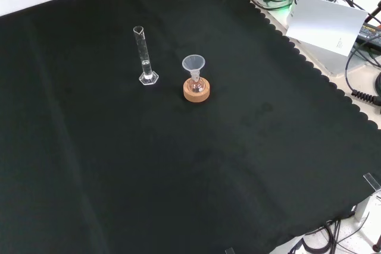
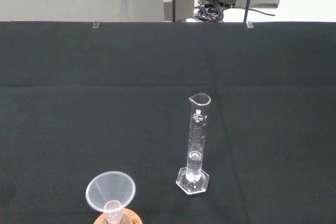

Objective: Pick up the graduated cylinder.

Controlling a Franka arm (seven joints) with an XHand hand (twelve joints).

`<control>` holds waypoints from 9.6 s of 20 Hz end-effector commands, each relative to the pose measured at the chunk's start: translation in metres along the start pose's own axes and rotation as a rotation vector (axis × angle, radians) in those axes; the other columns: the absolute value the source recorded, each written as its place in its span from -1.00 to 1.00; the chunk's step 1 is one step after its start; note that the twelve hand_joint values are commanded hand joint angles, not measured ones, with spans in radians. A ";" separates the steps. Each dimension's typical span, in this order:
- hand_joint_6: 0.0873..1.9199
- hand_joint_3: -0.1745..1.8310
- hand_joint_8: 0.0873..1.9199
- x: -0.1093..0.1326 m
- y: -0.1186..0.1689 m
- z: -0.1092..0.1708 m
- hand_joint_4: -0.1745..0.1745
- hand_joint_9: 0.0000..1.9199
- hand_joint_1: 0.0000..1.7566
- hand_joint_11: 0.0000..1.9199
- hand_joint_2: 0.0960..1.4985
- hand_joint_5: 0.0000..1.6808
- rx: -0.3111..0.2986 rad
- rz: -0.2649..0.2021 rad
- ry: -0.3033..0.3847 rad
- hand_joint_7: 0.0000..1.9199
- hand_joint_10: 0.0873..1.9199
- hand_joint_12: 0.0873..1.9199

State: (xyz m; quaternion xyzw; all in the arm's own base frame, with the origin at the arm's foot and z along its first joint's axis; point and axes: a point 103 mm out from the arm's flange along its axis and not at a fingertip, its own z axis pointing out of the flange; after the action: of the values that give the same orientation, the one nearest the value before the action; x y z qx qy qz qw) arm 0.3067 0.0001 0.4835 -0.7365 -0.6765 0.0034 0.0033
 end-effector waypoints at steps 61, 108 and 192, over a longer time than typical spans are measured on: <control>-1.00 -0.91 -0.41 -0.114 0.221 0.250 -0.15 -0.61 -0.53 -0.80 0.48 -0.66 0.051 -0.048 0.346 -0.85 -0.35 0.40; -1.00 -1.00 -0.40 -0.094 0.220 0.358 -0.06 -0.44 -0.28 -0.70 0.38 -0.56 -0.053 -0.415 0.878 -0.72 -0.43 0.37; -0.88 -1.00 -0.43 -0.060 0.223 0.422 -0.11 -0.09 0.14 -0.29 0.48 -0.25 -0.046 -0.461 1.065 -0.45 -0.63 0.14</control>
State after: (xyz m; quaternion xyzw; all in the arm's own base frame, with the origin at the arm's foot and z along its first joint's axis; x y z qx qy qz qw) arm 0.5199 -0.0792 0.0595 -0.4702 -0.7241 -0.3835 0.3281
